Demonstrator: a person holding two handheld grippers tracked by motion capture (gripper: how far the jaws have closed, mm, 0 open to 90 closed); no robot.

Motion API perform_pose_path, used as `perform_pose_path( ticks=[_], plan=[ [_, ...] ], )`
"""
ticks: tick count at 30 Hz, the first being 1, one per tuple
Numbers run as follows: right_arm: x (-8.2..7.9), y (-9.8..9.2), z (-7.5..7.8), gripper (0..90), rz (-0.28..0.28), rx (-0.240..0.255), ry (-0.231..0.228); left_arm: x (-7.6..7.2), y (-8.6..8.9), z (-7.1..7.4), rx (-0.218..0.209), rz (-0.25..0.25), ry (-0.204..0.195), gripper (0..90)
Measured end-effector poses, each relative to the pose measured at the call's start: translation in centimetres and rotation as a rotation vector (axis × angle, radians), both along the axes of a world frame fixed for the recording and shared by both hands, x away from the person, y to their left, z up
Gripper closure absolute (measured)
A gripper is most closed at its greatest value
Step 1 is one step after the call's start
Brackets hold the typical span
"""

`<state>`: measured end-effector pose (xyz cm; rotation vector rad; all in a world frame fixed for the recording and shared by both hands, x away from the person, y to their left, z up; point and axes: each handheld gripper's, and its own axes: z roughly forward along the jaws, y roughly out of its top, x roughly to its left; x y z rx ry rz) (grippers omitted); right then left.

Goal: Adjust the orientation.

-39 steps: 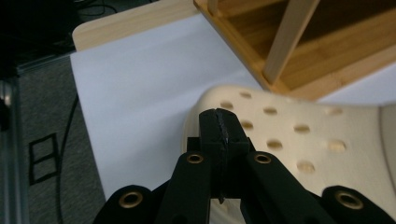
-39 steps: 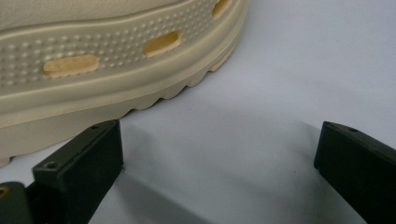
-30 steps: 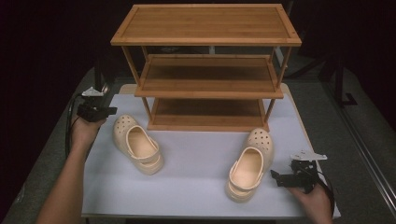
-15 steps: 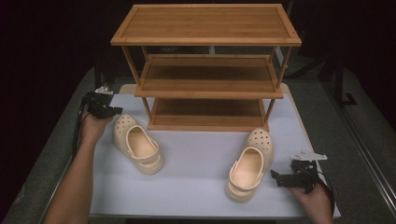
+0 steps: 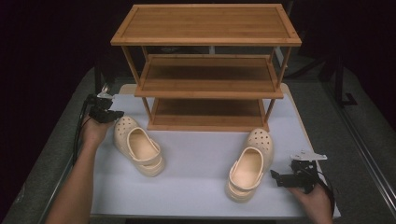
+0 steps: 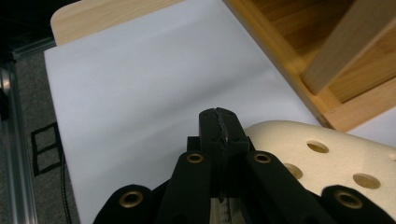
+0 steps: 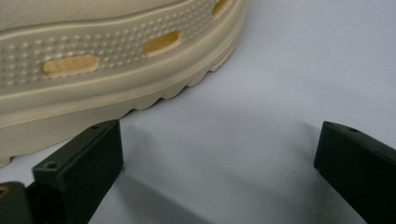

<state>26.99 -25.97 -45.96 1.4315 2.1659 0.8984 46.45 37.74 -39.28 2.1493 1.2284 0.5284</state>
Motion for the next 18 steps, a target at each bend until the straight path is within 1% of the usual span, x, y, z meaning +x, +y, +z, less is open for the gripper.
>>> perform_pose_path(
  ticks=[1,3,8,12,13,15,18],
  plan=[
    [0.0,0.0,0.0,0.8,0.000,0.000,0.000,-0.2,-0.1,0.0,0.009,-0.010,0.004,90.0],
    [0.0,0.0,0.0,0.8,0.000,0.000,0.000,-0.5,-0.4,0.0,0.004,-0.016,0.004,90.0],
    [0.0,0.0,0.0,0.8,0.000,0.000,0.000,-1.6,-1.5,0.1,0.010,-0.043,0.004,90.0],
    [0.0,0.0,0.0,0.8,0.000,0.000,0.000,-2.5,-2.3,0.0,0.001,-0.056,0.000,90.0],
    [0.0,0.0,0.0,0.8,0.000,0.000,0.000,-2.7,-2.5,0.0,-0.004,-0.061,0.005,90.0],
    [0.0,0.0,0.0,0.8,0.000,-0.001,-0.001,-3.2,-3.1,0.0,0.000,-0.075,0.001,90.0],
    [0.0,0.0,0.0,0.8,0.000,-0.001,-0.001,-3.9,-3.9,-0.1,-0.018,-0.091,-0.001,90.0]
  ],
)
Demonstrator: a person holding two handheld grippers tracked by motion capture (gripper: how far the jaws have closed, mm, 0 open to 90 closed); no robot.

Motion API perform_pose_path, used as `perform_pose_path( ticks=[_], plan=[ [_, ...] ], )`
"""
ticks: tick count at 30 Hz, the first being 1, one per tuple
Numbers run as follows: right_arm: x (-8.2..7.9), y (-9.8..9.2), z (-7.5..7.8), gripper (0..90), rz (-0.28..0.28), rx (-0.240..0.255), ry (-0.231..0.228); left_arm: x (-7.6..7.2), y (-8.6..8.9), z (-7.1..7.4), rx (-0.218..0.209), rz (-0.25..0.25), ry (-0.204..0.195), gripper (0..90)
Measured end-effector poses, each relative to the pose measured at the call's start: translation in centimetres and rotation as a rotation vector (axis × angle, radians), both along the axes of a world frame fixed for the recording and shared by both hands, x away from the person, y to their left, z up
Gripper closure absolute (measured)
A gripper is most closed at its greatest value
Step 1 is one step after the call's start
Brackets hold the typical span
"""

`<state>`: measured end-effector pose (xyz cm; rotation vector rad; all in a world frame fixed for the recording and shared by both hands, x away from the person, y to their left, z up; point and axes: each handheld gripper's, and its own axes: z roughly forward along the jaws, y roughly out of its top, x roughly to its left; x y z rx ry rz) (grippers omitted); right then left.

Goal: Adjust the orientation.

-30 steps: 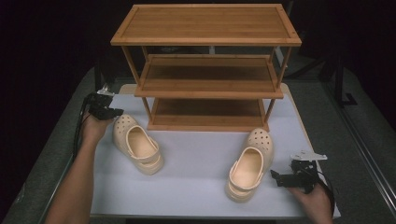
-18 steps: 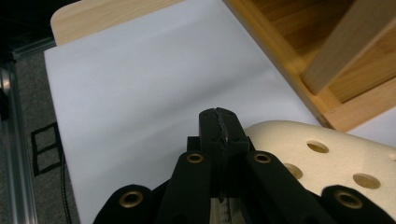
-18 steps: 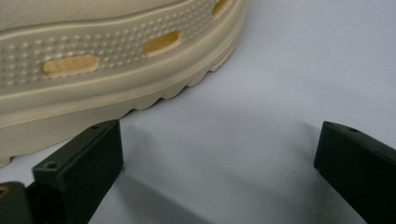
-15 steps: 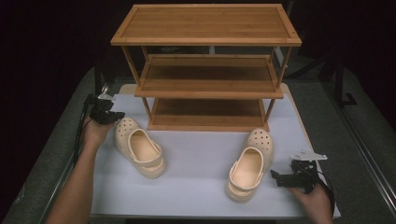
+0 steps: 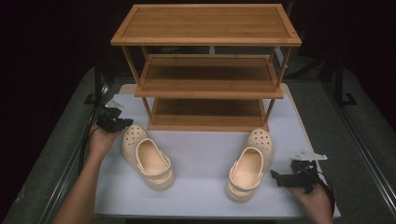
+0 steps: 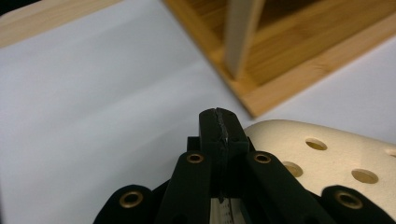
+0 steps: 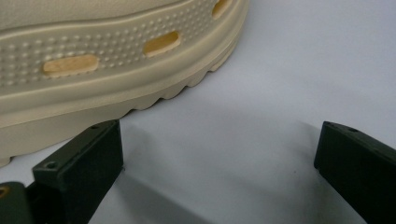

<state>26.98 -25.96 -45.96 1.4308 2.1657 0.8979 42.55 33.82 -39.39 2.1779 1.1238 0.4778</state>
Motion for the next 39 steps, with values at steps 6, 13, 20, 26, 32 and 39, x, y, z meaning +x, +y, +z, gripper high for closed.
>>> perform_pose_path(
  ticks=[6,13,20,26,32,39],
  plan=[
    [0.0,0.0,0.0,0.8,0.000,0.000,0.000,-1.1,-0.9,-0.2,-0.028,-0.003,-0.009,90.0],
    [0.0,0.0,0.0,0.8,-0.001,-0.001,-0.001,-1.3,-0.6,-0.5,-0.047,-0.003,-0.025,90.0],
    [0.0,0.0,0.0,0.8,-0.001,-0.001,-0.001,-2.3,1.2,0.4,-0.052,0.022,-0.054,90.0],
    [0.0,0.0,0.0,0.8,-0.001,-0.002,-0.001,-4.7,2.3,0.9,-0.040,0.010,-0.062,90.0],
    [0.0,0.0,0.0,0.8,-0.001,-0.001,0.000,-7.6,2.9,1.0,-0.035,0.005,-0.067,90.0],
    [0.0,0.0,0.0,0.8,-0.002,-0.001,0.002,-11.2,3.0,-0.5,-0.007,-0.026,-0.033,90.0]
  ],
)
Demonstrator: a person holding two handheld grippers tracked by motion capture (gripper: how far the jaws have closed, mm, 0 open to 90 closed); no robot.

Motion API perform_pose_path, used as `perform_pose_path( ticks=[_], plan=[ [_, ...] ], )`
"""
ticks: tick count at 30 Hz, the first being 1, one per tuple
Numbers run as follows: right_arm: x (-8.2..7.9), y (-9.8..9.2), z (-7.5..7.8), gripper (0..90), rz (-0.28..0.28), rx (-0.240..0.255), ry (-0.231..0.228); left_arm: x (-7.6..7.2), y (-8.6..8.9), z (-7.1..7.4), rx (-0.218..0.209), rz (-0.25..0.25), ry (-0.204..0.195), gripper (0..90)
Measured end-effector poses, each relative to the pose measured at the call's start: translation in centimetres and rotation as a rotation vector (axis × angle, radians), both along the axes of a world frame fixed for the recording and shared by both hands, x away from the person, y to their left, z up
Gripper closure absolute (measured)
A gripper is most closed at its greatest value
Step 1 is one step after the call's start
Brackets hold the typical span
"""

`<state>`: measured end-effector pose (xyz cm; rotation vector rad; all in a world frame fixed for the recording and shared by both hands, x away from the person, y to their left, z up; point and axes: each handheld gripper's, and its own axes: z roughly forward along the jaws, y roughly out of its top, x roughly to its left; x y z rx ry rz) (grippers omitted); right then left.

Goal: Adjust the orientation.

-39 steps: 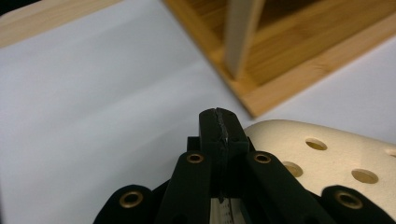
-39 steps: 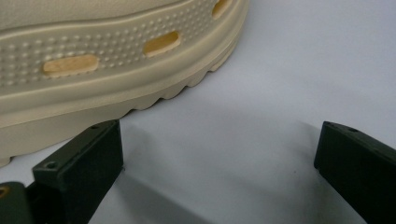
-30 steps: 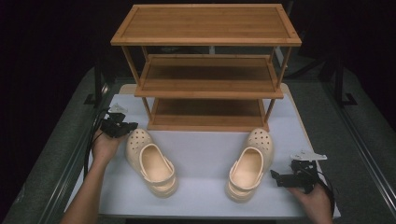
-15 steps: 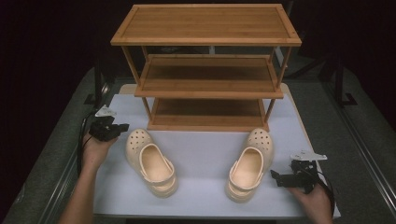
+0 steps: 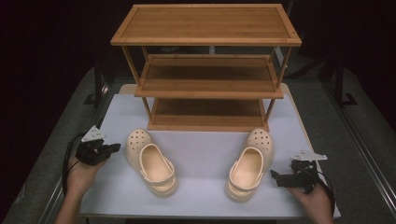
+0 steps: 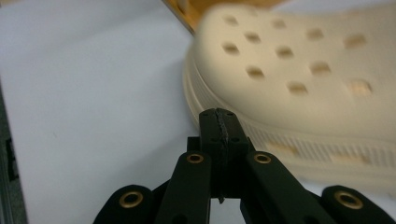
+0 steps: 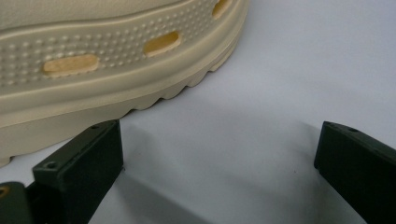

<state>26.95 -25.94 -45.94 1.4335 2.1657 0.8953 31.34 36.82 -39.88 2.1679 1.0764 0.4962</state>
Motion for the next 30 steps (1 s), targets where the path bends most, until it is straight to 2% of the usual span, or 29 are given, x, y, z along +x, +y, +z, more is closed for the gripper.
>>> perform_pose_path(
  ticks=[4,14,20,25,27,28,30],
  plan=[
    [0.0,0.0,0.0,0.8,0.000,0.000,0.000,-0.4,-0.6,-0.8,0.027,-0.029,0.022,90.0],
    [0.0,0.0,0.0,0.8,0.001,-0.001,-0.002,-0.4,-1.7,-1.1,0.047,-0.071,0.055,90.0],
    [0.0,0.0,0.0,0.8,0.001,-0.001,-0.002,-0.5,-1.8,-1.0,0.034,-0.080,0.075,90.0],
    [0.0,0.0,0.0,0.8,0.001,-0.001,-0.002,-0.4,-1.8,-1.0,0.036,-0.082,0.076,90.0],
    [0.0,0.0,0.0,0.8,0.000,0.000,0.000,-0.4,-2.1,-1.2,0.027,-0.112,0.095,90.0],
    [0.0,0.0,0.0,0.8,0.000,0.000,0.000,-0.4,-2.3,-1.3,0.053,-0.107,0.088,90.0],
    [0.0,0.0,0.0,0.8,0.001,-0.001,-0.002,-0.4,-2.5,-1.2,0.060,-0.110,0.082,90.0]
  ],
)
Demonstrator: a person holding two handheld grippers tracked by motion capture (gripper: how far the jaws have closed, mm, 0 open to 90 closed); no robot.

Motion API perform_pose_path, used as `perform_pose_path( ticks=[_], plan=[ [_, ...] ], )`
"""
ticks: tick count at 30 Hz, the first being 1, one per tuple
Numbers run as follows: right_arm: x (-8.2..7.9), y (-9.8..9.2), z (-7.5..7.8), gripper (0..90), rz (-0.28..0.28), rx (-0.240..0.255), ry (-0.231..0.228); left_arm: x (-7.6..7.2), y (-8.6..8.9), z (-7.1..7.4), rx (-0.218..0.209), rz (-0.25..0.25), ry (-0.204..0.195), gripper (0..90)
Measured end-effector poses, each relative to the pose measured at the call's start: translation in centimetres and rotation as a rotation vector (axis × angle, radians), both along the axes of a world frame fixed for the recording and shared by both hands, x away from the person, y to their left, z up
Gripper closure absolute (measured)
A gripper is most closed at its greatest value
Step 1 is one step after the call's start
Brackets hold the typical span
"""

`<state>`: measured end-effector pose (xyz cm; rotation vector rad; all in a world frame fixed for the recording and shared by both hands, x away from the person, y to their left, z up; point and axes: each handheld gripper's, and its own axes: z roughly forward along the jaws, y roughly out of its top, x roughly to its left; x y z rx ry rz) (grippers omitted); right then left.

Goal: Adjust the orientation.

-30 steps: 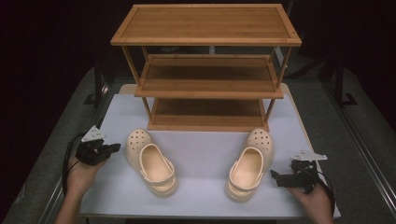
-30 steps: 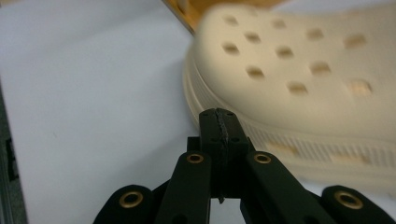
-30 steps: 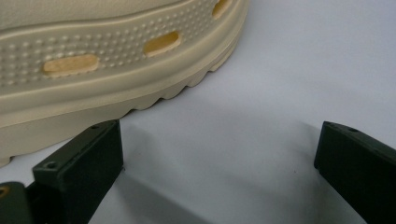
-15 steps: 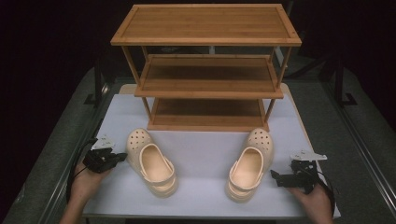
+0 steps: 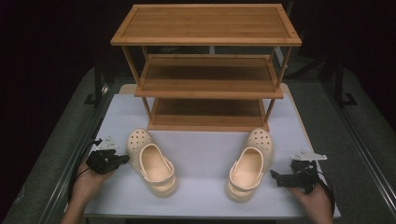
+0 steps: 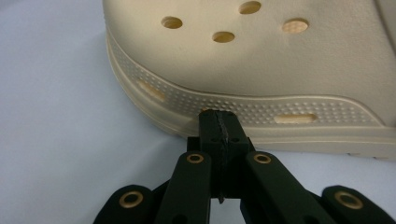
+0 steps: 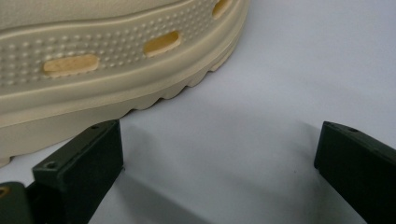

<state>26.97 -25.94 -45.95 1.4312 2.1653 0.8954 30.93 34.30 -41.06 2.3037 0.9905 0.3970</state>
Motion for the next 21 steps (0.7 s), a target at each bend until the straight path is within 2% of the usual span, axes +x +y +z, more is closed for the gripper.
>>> perform_pose_path(
  ticks=[5,11,21],
  plan=[
    [0.0,0.0,0.0,0.8,0.000,0.001,0.002,0.3,-0.2,-0.1,-0.017,-0.002,-0.001,90.0],
    [0.0,0.0,0.0,0.8,0.000,0.000,0.001,0.9,-0.8,-0.1,-0.015,-0.013,-0.003,90.0],
    [0.0,0.0,0.0,0.8,0.000,-0.001,0.001,2.7,-2.7,-0.1,-0.015,-0.047,0.001,90.0]
  ],
)
